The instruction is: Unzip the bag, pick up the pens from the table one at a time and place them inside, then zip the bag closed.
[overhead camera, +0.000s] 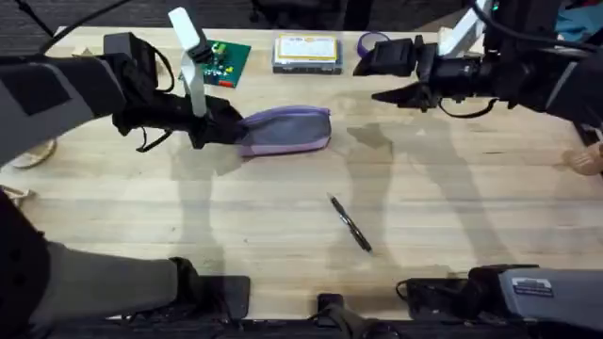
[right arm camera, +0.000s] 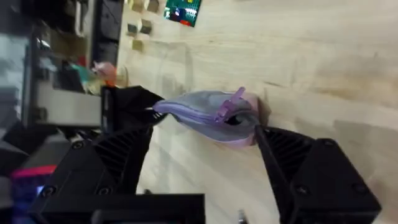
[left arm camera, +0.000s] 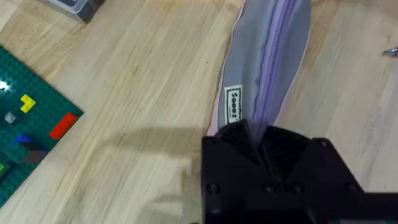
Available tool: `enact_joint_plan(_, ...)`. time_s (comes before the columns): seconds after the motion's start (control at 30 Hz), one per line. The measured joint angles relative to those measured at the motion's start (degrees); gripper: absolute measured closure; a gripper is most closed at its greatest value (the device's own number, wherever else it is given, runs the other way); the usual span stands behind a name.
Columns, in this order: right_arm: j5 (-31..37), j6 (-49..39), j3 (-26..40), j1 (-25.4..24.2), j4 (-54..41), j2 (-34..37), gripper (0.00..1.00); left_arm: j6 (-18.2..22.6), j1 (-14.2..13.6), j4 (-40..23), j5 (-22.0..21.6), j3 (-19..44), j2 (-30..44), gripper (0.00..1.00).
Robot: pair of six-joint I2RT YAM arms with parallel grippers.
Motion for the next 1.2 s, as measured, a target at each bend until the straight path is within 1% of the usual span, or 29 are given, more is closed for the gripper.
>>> enact_joint_plan(0.07,0.0,3.3,0.0,0.0,0.0,0.0,0.005,0.0,0.0,0.0,0.0,0.0,0.0,0.958)
enact_joint_plan(0.1,0.0,6.8,0.0,0.0,0.0,0.0,0.004,0.0,0.0,0.0,0.0,0.0,0.0,0.958)
enact_joint_plan(0.33,0.8,15.0,0.0,0.0,-0.2,0.0,0.004,0.0,0.0,0.0,0.0,0.0,0.0,0.958)
enact_joint_plan(0.4,1.2,16.2,0.0,0.0,-0.3,0.0,0.004,0.0,0.0,0.0,0.0,0.0,0.0,0.958)
enact_joint_plan(0.6,4.8,16.2,0.0,0.7,-0.5,0.0,0.004,0.0,0.0,0.0,0.0,0.0,0.0,0.958)
enact_joint_plan(0.8,8.1,16.2,0.0,4.2,0.0,0.6,0.004,0.0,0.0,0.0,0.0,0.0,0.0,0.958)
enact_joint_plan(0.87,9.1,16.2,0.0,5.6,0.1,1.8,0.004,0.0,0.0,0.0,0.0,0.0,0.0,0.958)
enact_joint_plan(0.9,11.0,15.9,0.0,8.6,1.5,5.3,0.004,0.0,0.0,0.0,0.0,0.0,0.0,0.958)
enact_joint_plan(1.2,12.8,13.2,0.0,12.1,6.0,8.8,0.005,0.0,0.0,0.0,0.0,0.0,0.0,0.958)
